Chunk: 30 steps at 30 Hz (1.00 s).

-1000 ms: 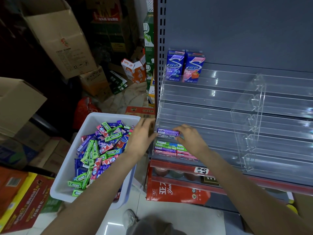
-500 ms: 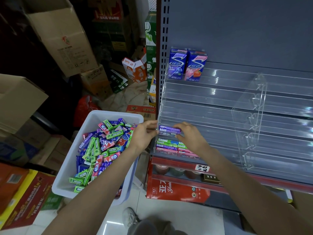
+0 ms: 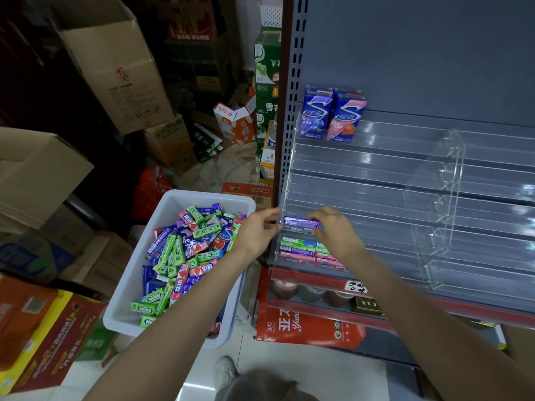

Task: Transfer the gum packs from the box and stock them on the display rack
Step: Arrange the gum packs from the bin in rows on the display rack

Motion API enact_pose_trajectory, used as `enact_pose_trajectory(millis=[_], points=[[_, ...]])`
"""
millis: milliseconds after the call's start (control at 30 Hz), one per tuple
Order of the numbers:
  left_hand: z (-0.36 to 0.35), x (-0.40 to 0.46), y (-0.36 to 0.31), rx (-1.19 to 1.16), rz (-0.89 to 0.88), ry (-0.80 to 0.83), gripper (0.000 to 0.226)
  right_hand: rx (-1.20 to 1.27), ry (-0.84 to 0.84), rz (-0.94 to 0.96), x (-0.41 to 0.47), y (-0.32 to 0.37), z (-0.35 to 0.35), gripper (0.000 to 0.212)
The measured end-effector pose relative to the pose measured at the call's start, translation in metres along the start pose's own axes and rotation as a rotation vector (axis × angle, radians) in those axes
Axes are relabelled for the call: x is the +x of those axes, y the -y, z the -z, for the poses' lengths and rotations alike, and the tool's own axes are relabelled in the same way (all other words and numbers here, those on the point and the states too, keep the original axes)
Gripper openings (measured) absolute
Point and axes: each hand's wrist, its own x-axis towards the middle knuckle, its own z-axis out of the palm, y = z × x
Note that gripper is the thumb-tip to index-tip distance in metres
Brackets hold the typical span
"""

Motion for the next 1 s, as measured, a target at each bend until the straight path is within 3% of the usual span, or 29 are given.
enact_pose_trajectory(millis=[767, 1000], points=[[-0.005, 0.006, 0.003, -0.006, 0.041, -0.026, 0.042, 0.008, 0.075, -0.015, 0.006, -0.005, 0.002, 0.043], [0.01, -0.008, -0.009, 0.022, 0.023, -0.11, 0.029, 0.1, -0.047, 0.054, -0.003, 0.016, 0.009, 0.038]])
